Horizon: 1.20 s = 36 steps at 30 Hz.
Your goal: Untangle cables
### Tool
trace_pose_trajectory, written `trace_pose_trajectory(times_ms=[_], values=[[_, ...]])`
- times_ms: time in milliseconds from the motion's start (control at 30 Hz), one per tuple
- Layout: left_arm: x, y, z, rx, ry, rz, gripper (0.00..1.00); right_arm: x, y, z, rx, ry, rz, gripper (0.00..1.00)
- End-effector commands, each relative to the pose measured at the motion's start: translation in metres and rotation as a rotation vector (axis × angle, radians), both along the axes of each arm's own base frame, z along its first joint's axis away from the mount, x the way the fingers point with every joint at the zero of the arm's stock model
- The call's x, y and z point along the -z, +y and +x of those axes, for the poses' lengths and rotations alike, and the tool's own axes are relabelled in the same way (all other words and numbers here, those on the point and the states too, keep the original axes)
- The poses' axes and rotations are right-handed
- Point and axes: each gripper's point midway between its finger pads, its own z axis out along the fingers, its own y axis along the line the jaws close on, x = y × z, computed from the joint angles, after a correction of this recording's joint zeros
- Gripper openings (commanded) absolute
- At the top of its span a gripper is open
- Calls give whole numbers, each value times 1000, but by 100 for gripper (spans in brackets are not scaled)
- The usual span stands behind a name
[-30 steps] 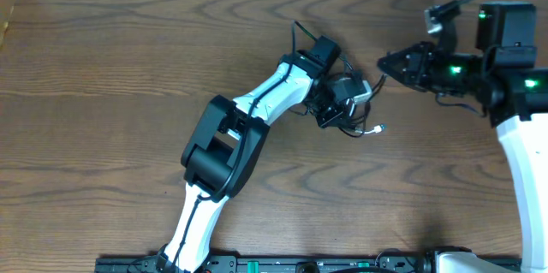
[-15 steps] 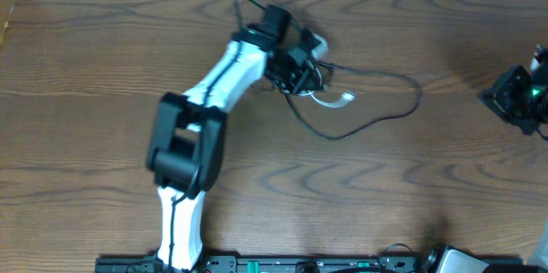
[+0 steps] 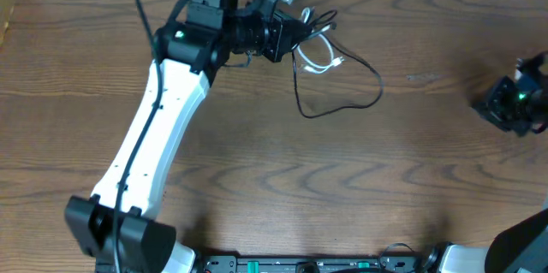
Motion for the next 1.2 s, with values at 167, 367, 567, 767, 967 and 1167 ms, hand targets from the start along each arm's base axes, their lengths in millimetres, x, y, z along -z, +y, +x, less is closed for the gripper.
trace_pose_trajectory(times_ms=[167,367,567,767,967,1167], values=[[-50,-22,-13,49,240,-299,7,-102,104,15,-491,-532,251,62],[-79,-24,-2,-27,384,-448,7,-122,162,11,-661,-609,353,64],[-84,-22,7,-111,480,-505,8,-134,219,17,-783,-649,408,64],[-82,-21,12,-175,574,-538,7,-152,255,26,-826,-718,432,64],[-81,-20,15,-221,649,-567,8,-161,276,33,-811,-746,416,62],[-79,-19,18,-262,686,-580,7,-168,290,37,-821,-802,385,57]])
